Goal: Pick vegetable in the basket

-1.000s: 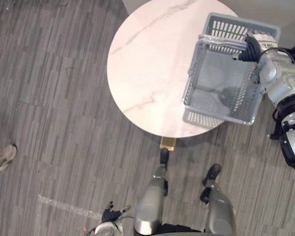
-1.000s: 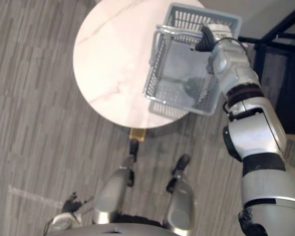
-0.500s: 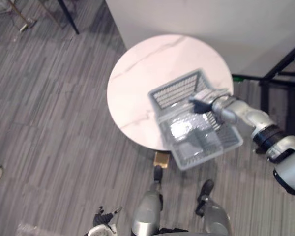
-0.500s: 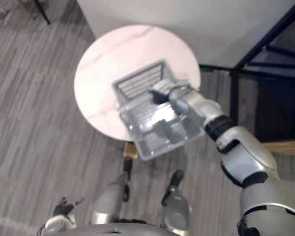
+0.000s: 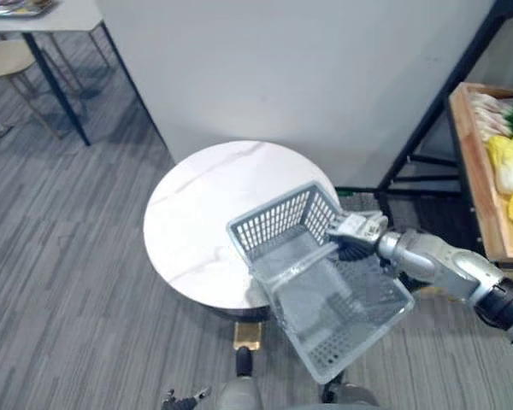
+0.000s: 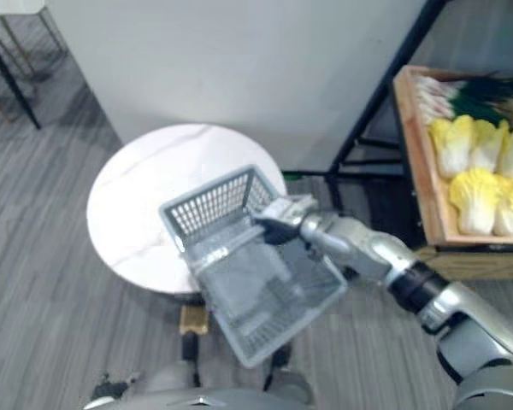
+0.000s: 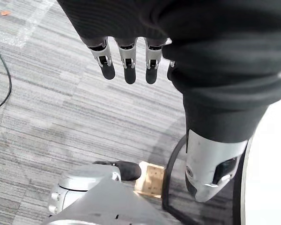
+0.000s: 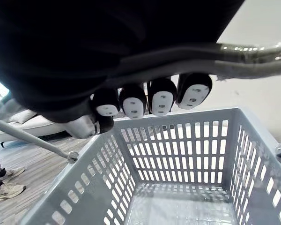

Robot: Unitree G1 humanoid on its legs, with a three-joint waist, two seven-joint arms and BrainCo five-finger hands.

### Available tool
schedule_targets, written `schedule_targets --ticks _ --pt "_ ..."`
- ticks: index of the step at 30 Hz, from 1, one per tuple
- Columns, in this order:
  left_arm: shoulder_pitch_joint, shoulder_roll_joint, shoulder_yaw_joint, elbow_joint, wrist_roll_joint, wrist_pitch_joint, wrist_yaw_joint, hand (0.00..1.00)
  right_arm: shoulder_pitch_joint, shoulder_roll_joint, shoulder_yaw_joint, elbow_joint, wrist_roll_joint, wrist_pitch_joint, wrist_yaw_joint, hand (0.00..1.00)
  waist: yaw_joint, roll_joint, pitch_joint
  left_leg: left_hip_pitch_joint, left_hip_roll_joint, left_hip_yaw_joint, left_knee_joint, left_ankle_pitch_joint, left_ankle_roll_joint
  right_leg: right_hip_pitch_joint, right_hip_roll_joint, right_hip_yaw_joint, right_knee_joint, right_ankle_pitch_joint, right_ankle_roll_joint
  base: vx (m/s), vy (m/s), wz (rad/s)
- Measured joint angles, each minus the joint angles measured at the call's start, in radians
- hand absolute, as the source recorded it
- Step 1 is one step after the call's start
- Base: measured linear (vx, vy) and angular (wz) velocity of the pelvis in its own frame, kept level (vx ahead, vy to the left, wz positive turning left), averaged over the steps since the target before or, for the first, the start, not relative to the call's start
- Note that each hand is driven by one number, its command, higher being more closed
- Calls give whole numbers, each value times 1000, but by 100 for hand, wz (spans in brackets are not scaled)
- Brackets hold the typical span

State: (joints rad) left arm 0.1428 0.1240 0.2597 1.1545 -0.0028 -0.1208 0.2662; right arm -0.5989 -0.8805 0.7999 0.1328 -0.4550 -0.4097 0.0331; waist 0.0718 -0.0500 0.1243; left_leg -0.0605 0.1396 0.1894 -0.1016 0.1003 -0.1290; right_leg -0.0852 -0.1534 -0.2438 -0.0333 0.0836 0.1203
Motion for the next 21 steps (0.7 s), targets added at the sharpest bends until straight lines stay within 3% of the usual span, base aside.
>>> schedule_targets --ticks 5,12,15,17,21 --pt "29 9 -1 12 56 5 -41 0 49 -90 -14 -82 2 -19 0 100 -16 -11 -43 17 17 36 4 -11 -8 2 26 32 -18 6 -7 45 -21 -21" --pt "51 9 2 29 66 22 -97 0 226 -96 -132 -93 0 -5 4 100 -41 -11 -55 74 32 68 6 -24 -14 38 43 62 -17 3 -12 18 -14 -16" --pt "58 7 -15 28 66 26 -110 0 295 -95 -149 -95 -1 4 5 100 -43 -10 -57 99 38 92 53 -70 -13 30 38 91 63 -38 -15 -2 14 -21" --pt "65 26 -67 12 66 31 -117 0 390 -95 -230 -112 -5 14 8 100 -46 -11 -56 104 40 96 134 -111 -12 18 21 107 162 -86 -14 -19 21 -11" --pt "95 66 -182 -13 63 36 -120 0 514 -116 -418 -191 -23 28 -3 100 -87 -16 -42 87 18 158 245 -177 9 -34 -17 186 225 -93 7 -80 101 -43"
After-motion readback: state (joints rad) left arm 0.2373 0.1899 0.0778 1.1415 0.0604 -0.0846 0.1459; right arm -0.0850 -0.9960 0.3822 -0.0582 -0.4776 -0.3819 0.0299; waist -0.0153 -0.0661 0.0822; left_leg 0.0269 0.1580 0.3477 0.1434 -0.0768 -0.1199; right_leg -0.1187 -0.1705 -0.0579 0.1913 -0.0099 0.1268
